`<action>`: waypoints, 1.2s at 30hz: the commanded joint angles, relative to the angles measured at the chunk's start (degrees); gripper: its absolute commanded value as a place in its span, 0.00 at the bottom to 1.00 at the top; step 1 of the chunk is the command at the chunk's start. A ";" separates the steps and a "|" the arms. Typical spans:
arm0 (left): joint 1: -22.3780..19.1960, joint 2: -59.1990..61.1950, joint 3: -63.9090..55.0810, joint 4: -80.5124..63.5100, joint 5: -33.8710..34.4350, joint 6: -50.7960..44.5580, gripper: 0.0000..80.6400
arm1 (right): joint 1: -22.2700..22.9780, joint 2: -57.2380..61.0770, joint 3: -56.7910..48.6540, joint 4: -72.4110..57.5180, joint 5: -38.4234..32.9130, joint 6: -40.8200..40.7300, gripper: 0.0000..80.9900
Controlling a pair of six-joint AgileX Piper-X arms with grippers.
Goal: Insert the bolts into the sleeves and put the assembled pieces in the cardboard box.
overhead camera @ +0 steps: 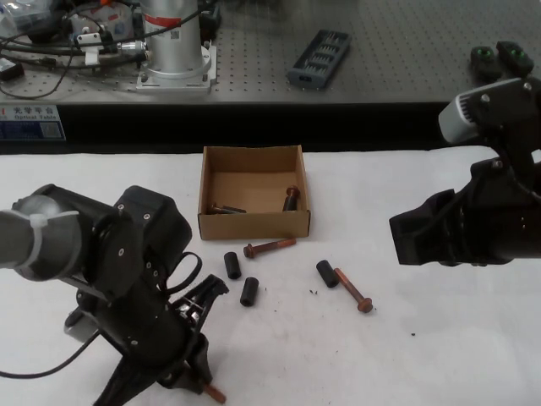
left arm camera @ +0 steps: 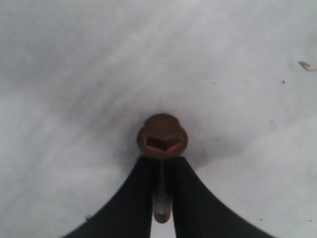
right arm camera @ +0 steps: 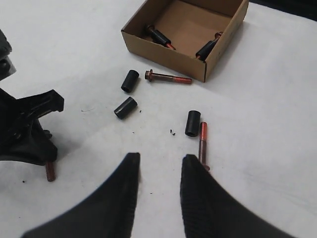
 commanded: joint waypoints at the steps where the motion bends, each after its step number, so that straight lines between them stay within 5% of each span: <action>1: 0.78 0.20 -1.24 2.01 -4.34 9.35 0.01 | -0.32 -0.12 -0.01 -0.85 0.86 -0.01 0.27; 7: 4.02 -4.99 -4.25 1.36 -13.75 26.39 0.01 | -0.32 0.77 -0.01 -0.34 -6.56 6.98 0.27; 16: 10.88 -22.48 -4.28 -2.47 -16.85 50.14 0.01 | 4.08 16.54 -4.66 2.84 -9.85 8.08 0.28; 21: 12.43 -31.50 -4.28 -3.72 -21.92 63.23 0.01 | 6.01 29.58 -16.98 10.22 -6.74 10.50 0.43; 30: 12.54 -41.19 -0.14 -14.39 -22.76 65.99 0.01 | 5.99 46.08 -38.00 18.55 -0.44 17.80 0.43; 36: 12.54 -43.59 0.46 -15.78 -22.76 65.99 0.01 | 5.99 53.45 -45.22 20.23 -0.31 32.37 0.52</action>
